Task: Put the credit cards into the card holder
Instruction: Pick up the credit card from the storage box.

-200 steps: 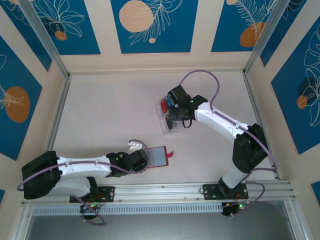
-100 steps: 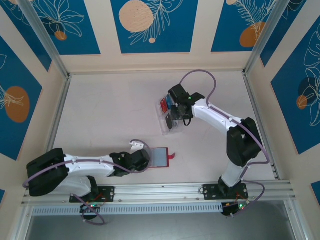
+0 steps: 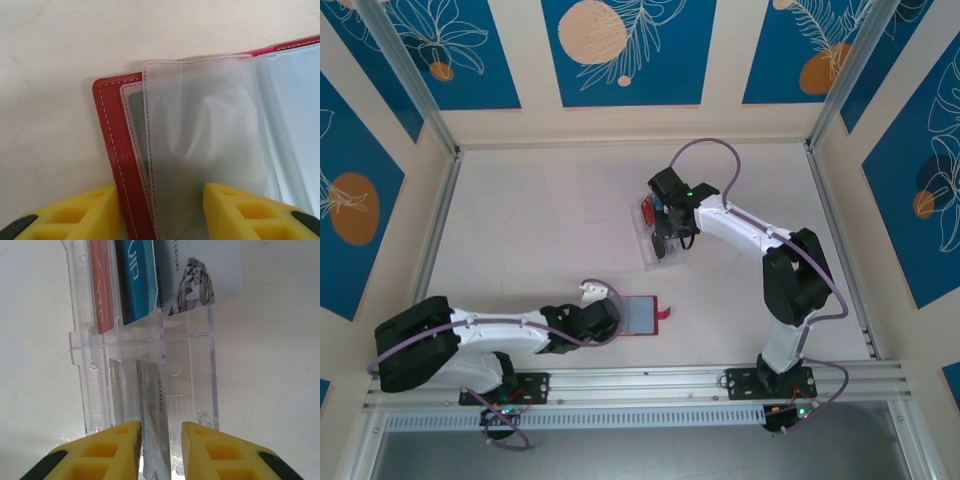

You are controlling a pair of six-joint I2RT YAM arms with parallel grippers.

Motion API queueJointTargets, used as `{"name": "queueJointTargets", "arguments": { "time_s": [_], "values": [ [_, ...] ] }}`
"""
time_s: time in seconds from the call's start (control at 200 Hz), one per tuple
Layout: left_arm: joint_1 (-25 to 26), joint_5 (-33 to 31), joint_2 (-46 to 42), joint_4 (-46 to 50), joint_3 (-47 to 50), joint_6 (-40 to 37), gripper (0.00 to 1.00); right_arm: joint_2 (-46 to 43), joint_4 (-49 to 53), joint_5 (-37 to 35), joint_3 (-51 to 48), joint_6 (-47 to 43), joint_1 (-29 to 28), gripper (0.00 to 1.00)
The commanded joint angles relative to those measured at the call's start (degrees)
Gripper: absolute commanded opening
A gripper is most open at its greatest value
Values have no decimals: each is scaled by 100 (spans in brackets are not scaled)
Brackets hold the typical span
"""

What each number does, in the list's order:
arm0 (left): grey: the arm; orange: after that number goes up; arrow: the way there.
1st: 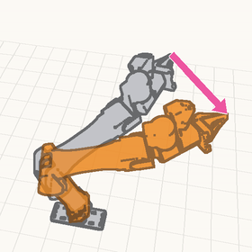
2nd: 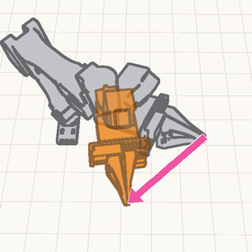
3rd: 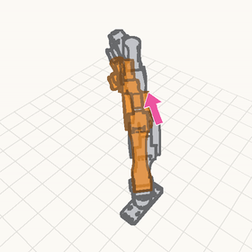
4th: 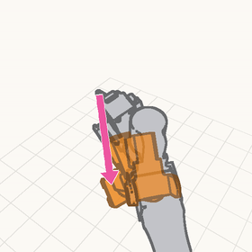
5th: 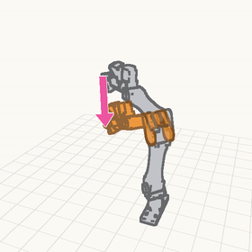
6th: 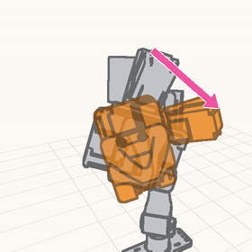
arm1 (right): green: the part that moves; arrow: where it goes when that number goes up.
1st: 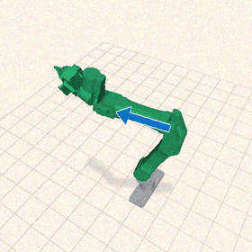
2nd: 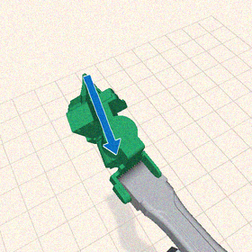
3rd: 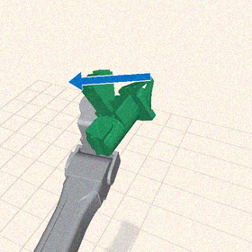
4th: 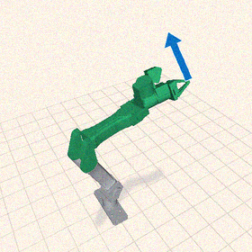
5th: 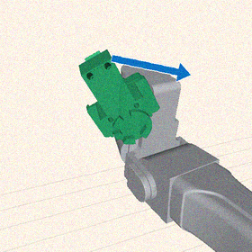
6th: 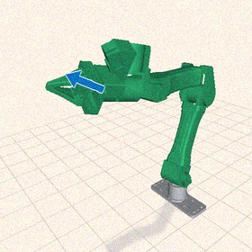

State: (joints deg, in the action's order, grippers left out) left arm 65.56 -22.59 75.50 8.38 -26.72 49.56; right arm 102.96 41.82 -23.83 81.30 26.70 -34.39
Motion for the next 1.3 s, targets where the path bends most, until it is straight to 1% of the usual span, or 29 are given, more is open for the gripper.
{"name": "queueJointTargets", "arguments": {
  "time_s": [0.0, 0.26, 0.46, 0.665, 0.83, 1.04, 1.115, 1.22, 1.29],
  "values": [
    [-43, 402, 287, -121, 189, 62, 45, 143, 113, -54, 190, -87, -41, 27],
    [-43, 401, 281, -131, 202, 62, 45, 168, 112, -49, 183, -68, -85, 17],
    [-43, 412, 264, -134, 202, 62, 45, 155, 185, -121, 233, -94, -94, 7],
    [-43, 410, 263, -117, 176, 45, 45, 72, 235, -113, 319, -138, -94, 0],
    [-35, 492, 129, -107, 167, -39, 45, -24, 404, -236, 522, -173, -94, 0],
    [-35, 543, -298, 88, 129, -172, 48, -358, 509, -421, 598, -134, -121, 0],
    [-35, 525, -471, 225, 73, -195, 50, -546, 530, -563, 553, -99, -200, 0],
    [-35, 389, -785, 464, 43, -167, 58, -855, 540, -816, 388, 24, -388, 0],
    [-37, 284, -965, 642, 3, -161, 59, -1111, 464, -909, 172, 107, -547, 0]
  ]
}}
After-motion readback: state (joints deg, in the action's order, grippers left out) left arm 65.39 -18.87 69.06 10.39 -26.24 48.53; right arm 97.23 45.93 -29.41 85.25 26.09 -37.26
